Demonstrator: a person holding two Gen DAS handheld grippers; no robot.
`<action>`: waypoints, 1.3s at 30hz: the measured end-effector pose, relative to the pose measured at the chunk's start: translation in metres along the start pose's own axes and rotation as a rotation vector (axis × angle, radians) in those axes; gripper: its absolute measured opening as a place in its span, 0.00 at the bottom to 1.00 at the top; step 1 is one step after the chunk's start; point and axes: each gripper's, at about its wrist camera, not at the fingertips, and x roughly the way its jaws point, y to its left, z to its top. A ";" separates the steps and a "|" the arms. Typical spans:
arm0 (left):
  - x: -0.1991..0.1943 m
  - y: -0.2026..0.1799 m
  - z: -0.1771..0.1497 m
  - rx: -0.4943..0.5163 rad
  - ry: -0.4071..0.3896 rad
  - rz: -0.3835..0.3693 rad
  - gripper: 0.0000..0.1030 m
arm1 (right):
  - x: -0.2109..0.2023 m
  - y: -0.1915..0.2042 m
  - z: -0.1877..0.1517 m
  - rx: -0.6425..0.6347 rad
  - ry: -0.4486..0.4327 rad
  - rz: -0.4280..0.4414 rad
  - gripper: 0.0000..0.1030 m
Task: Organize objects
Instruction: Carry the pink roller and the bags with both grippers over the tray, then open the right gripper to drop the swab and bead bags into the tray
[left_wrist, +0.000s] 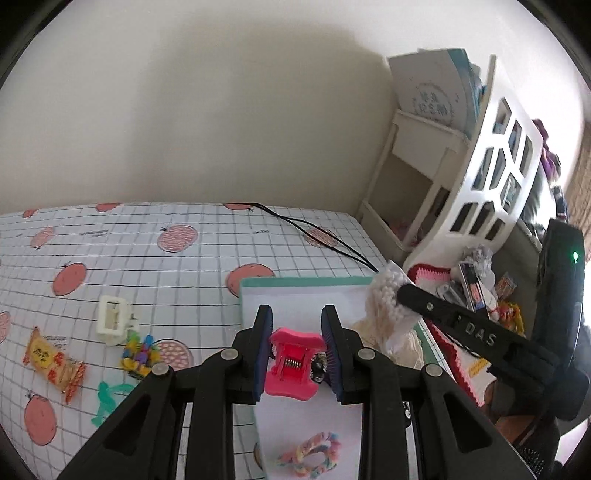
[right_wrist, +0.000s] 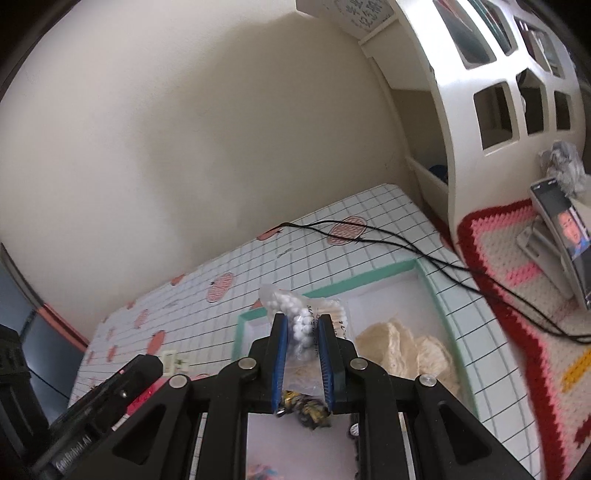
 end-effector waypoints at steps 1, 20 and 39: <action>0.003 -0.002 -0.001 0.003 0.003 -0.002 0.28 | 0.001 0.000 0.001 -0.007 -0.003 -0.010 0.17; 0.033 0.000 -0.044 0.042 0.198 0.008 0.27 | 0.023 0.003 -0.007 -0.119 0.058 -0.109 0.16; 0.035 0.013 -0.054 0.033 0.337 0.012 0.31 | 0.027 0.011 -0.020 -0.151 0.129 -0.114 0.16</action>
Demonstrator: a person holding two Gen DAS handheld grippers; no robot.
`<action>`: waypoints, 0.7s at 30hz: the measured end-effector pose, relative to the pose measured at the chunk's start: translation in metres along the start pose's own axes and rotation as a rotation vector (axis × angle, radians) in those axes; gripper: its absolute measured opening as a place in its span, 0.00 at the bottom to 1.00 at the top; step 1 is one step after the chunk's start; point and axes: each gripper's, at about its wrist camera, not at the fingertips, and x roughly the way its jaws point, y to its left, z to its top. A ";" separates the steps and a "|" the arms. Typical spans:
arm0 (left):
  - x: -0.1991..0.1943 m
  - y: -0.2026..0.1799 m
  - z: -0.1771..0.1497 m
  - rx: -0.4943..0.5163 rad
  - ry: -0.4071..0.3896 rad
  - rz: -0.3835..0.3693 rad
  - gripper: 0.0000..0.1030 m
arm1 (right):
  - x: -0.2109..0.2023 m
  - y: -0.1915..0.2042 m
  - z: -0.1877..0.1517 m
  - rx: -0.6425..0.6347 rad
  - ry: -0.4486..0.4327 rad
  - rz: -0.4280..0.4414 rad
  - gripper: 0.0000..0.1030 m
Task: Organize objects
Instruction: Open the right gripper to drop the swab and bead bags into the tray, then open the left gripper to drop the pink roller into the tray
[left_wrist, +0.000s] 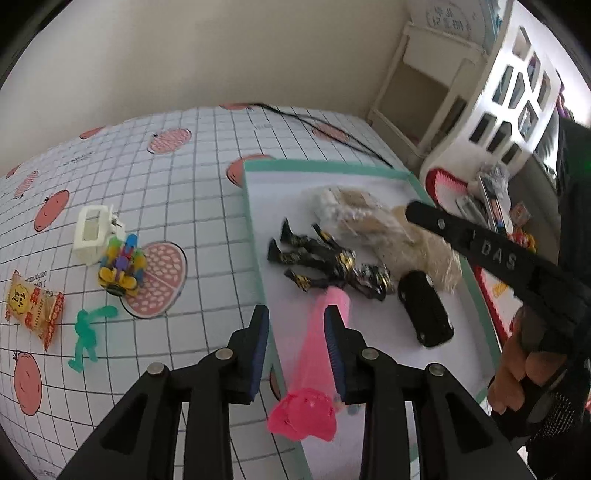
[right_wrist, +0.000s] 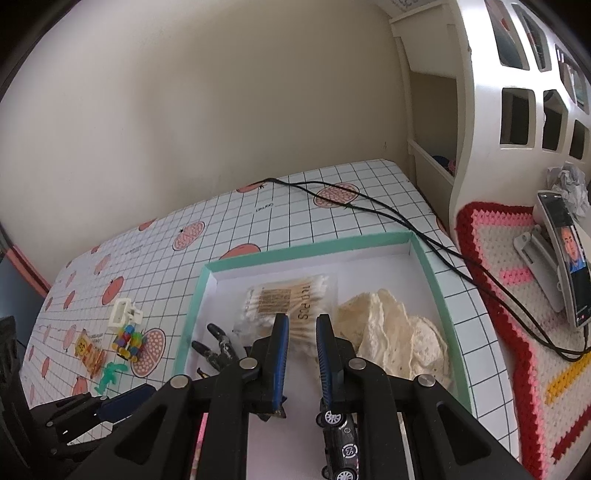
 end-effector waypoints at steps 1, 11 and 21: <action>0.001 -0.002 -0.001 0.007 0.006 0.004 0.32 | 0.000 0.000 0.000 0.004 0.003 0.002 0.16; -0.004 -0.002 -0.002 -0.022 0.005 -0.020 0.32 | -0.001 0.007 -0.005 -0.015 0.022 0.008 0.16; -0.024 0.028 0.009 -0.121 -0.086 0.051 0.46 | -0.004 0.017 -0.008 -0.035 0.055 0.011 0.16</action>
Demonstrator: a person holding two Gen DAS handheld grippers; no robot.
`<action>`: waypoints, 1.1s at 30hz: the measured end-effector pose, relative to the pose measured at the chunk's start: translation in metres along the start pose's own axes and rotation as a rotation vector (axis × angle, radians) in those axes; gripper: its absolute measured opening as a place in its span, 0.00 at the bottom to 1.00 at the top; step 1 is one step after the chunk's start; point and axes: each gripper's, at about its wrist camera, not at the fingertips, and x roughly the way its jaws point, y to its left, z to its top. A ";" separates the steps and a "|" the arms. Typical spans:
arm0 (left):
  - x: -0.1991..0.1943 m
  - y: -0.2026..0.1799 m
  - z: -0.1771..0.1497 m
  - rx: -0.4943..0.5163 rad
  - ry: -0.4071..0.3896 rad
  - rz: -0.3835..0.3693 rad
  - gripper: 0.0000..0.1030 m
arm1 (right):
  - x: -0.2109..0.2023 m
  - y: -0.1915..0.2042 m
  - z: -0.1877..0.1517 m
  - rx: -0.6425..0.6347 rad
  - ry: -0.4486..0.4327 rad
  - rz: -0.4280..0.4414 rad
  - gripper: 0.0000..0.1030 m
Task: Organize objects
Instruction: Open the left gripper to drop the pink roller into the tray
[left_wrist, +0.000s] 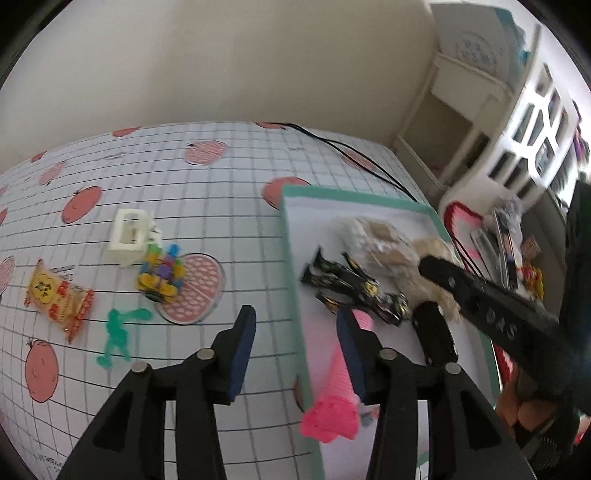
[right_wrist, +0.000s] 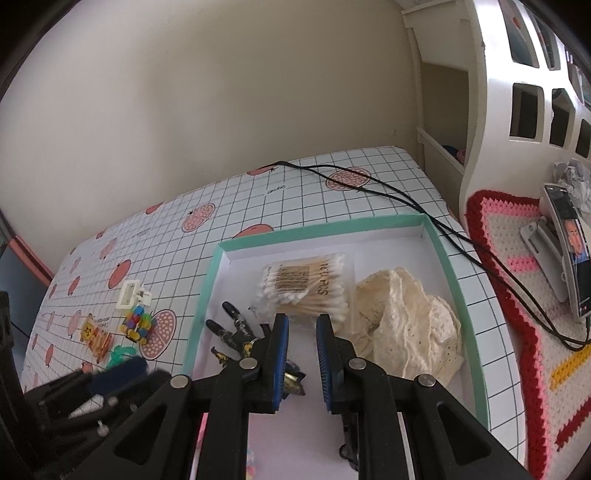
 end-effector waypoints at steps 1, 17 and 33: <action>-0.001 0.004 0.001 -0.013 -0.005 0.008 0.47 | -0.001 0.002 0.000 -0.008 0.001 -0.001 0.16; -0.013 0.052 0.005 -0.150 -0.070 0.087 0.83 | 0.003 0.014 -0.009 -0.033 0.037 -0.052 0.50; -0.017 0.083 0.005 -0.238 -0.105 0.125 0.98 | 0.007 0.009 -0.011 -0.006 0.052 -0.054 0.91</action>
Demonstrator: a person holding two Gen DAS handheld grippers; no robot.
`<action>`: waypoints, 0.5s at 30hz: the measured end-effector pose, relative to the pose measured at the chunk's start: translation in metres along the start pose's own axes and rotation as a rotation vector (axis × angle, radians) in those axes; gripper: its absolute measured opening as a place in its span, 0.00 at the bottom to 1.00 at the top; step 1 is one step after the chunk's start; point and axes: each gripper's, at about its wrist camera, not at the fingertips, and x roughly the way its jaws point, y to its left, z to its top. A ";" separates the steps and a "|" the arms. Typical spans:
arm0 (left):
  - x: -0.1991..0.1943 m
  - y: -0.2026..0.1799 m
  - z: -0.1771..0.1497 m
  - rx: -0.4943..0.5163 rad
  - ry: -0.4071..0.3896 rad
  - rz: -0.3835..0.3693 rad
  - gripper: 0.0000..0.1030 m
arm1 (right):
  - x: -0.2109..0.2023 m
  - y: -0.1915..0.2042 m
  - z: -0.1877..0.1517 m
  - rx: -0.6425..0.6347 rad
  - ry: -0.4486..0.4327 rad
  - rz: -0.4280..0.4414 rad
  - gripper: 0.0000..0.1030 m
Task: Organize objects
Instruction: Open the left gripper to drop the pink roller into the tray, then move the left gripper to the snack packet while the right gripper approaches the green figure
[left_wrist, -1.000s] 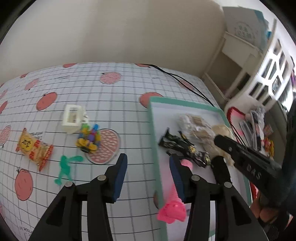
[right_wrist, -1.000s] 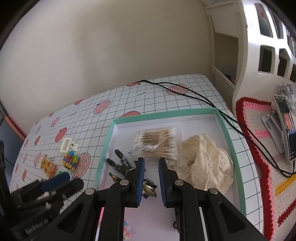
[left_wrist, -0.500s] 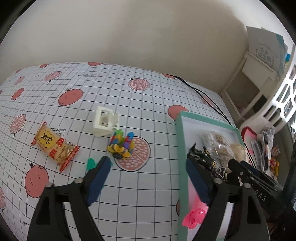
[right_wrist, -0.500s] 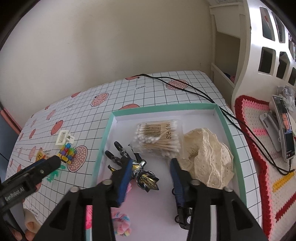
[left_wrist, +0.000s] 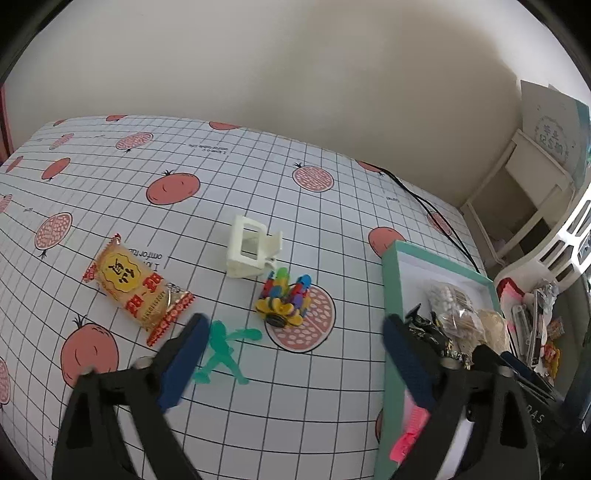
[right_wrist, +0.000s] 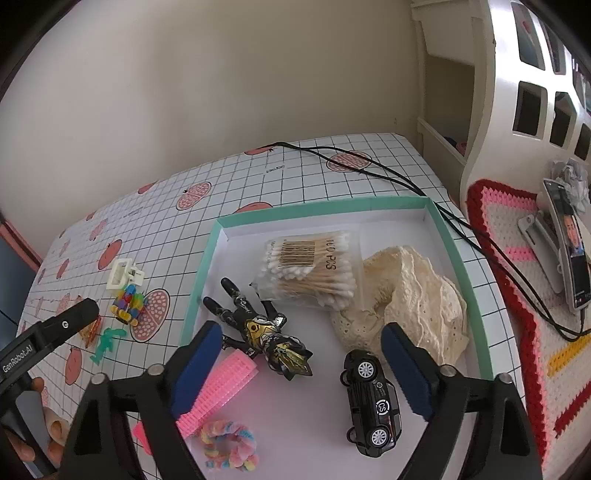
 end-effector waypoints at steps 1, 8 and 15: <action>-0.001 0.001 0.000 -0.002 -0.008 0.002 0.99 | 0.000 0.000 0.000 0.002 0.000 0.001 0.92; -0.002 0.006 0.003 -0.010 -0.032 0.032 1.00 | 0.002 -0.001 -0.001 0.005 0.010 0.013 1.00; -0.010 0.018 0.010 -0.033 -0.063 0.032 1.00 | 0.001 0.007 0.001 -0.012 0.003 0.000 1.00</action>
